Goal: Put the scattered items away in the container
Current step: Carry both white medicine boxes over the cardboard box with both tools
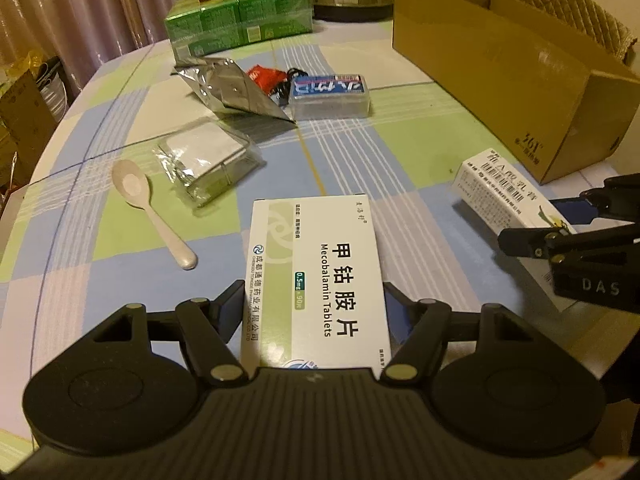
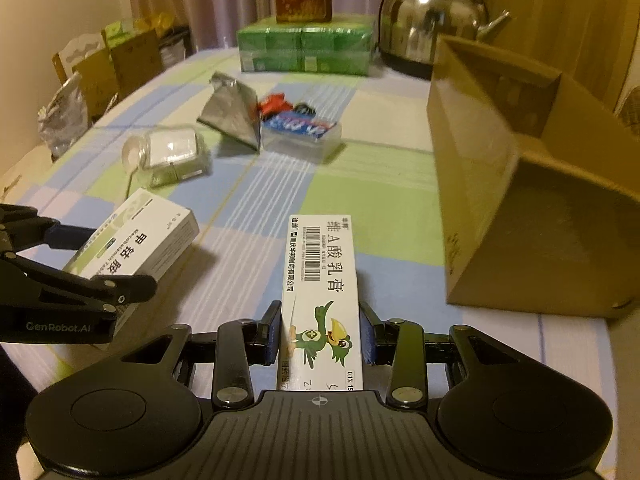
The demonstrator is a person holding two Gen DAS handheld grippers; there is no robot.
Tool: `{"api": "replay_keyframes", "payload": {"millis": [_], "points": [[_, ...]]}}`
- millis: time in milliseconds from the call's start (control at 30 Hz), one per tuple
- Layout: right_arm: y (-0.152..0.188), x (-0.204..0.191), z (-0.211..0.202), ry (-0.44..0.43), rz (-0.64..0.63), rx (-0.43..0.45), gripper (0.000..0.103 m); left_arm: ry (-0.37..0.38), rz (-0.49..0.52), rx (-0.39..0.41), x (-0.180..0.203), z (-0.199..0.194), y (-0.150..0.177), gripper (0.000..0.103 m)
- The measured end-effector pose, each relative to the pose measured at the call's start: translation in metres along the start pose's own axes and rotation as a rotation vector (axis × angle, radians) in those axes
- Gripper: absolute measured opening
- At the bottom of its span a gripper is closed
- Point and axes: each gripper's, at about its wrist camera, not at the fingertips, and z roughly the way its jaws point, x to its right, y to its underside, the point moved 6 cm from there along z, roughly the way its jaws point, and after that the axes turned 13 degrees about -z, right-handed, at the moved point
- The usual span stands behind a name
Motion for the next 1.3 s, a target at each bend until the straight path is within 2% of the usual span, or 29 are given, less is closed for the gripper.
{"api": "replay_keyframes", "payload": {"millis": [333,500,700,867,1000,1200,1300], "points": [[-0.017,0.025,-0.066,0.070,0.052,0.107,0.035,0.043,0.030,0.065,0.026,-0.044,-0.018,0.067],[-0.030,0.057,-0.100,0.133,0.082,0.165,0.035,0.131,0.034,0.080,0.061,-0.058,-0.044,0.067],[-0.049,0.120,-0.123,0.212,0.119,0.210,0.035,0.220,0.064,0.117,0.120,-0.069,-0.088,0.067],[-0.068,0.176,-0.122,0.243,0.157,0.225,0.035,0.285,0.073,0.139,0.174,-0.068,-0.131,0.067],[-0.076,0.215,-0.110,0.251,0.198,0.226,0.036,0.341,0.045,0.125,0.210,-0.053,-0.164,0.067],[-0.075,0.255,-0.078,0.234,0.268,0.195,0.036,0.369,0.020,0.100,0.248,-0.019,-0.196,0.067],[-0.070,0.267,-0.064,0.219,0.299,0.176,0.036,0.350,0.021,0.078,0.257,0.004,-0.202,0.067]]}}
